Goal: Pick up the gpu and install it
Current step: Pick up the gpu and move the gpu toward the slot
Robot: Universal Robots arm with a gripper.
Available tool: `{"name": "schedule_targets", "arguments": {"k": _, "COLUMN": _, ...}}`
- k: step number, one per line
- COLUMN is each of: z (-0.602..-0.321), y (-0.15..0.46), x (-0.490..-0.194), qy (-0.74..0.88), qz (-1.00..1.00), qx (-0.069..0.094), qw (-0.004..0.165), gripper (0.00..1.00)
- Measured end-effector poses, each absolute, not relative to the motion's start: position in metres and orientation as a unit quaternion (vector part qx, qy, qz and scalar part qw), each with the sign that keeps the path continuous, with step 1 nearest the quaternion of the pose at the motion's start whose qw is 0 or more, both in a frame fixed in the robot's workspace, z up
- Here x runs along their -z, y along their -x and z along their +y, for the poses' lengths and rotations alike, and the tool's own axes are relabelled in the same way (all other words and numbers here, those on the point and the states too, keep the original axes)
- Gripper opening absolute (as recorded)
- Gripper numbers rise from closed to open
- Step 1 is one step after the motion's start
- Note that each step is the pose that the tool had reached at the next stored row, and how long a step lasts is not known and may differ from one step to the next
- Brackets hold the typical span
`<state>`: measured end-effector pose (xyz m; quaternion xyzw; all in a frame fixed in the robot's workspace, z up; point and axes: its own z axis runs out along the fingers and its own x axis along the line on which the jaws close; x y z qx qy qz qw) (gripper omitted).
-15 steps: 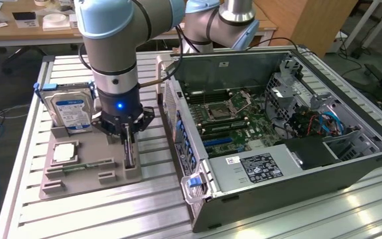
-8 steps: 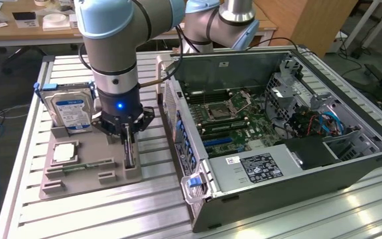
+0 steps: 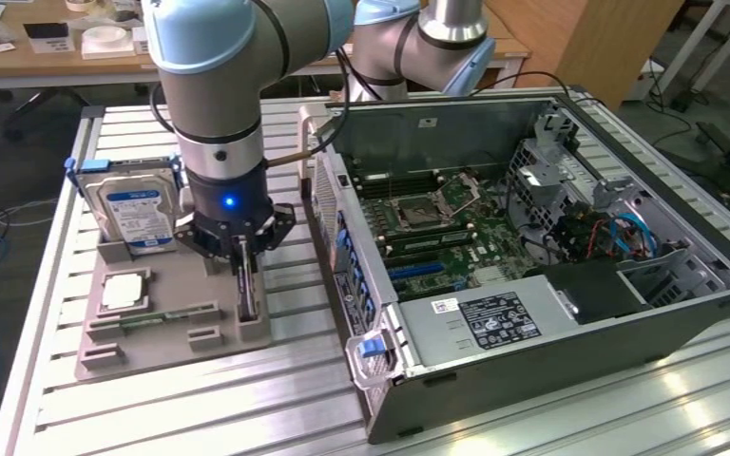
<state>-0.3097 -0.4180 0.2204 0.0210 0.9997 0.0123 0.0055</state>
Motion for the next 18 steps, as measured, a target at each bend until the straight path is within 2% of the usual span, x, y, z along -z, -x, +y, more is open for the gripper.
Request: {"name": "schedule_targets", "arguments": {"k": 18, "z": -0.418, "y": 0.310, "x": -0.236, "qy": -0.021, "qz": 1.000, "qx": -0.012, "qw": 0.005, "gripper": 0.27}}
